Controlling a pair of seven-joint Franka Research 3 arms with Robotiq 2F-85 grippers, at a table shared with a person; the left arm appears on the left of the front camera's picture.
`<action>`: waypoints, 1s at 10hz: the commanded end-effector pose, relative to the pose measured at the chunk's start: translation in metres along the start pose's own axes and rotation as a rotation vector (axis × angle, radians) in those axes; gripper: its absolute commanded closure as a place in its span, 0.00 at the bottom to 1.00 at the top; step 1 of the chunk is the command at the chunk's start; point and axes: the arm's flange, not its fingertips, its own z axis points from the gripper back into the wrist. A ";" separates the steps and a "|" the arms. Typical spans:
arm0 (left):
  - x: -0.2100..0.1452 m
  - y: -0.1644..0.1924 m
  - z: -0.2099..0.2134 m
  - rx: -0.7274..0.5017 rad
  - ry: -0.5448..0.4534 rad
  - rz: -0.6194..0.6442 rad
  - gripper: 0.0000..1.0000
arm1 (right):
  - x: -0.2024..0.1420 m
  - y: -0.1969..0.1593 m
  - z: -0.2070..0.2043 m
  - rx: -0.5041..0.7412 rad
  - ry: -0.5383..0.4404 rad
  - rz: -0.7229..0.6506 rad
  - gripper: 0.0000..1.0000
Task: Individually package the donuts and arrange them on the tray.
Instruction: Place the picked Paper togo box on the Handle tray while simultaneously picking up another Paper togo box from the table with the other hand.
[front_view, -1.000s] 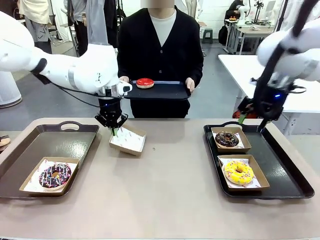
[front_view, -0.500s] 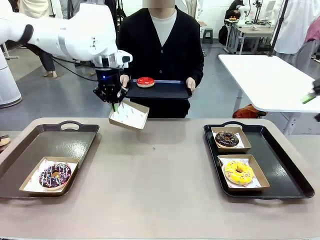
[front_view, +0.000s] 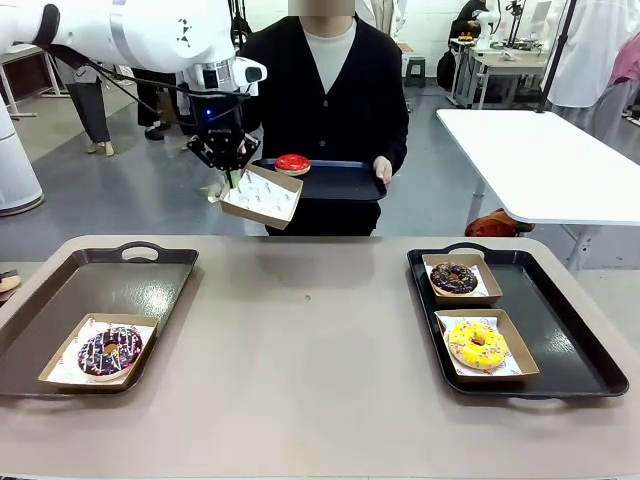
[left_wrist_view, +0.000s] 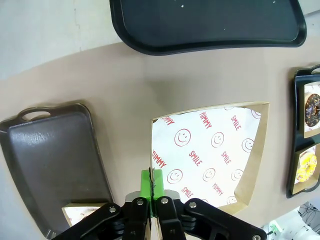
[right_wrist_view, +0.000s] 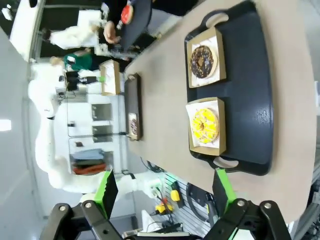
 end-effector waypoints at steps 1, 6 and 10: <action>0.017 -0.007 0.002 0.044 0.012 0.003 1.00 | -0.003 -0.032 0.016 0.095 -0.002 -0.001 0.00; 0.019 -0.002 -0.002 0.003 0.009 0.007 1.00 | -0.035 -0.090 0.037 0.187 -0.021 0.029 0.00; 0.019 -0.002 -0.002 0.003 0.009 0.007 1.00 | -0.029 -0.096 0.039 0.227 -0.049 0.040 0.00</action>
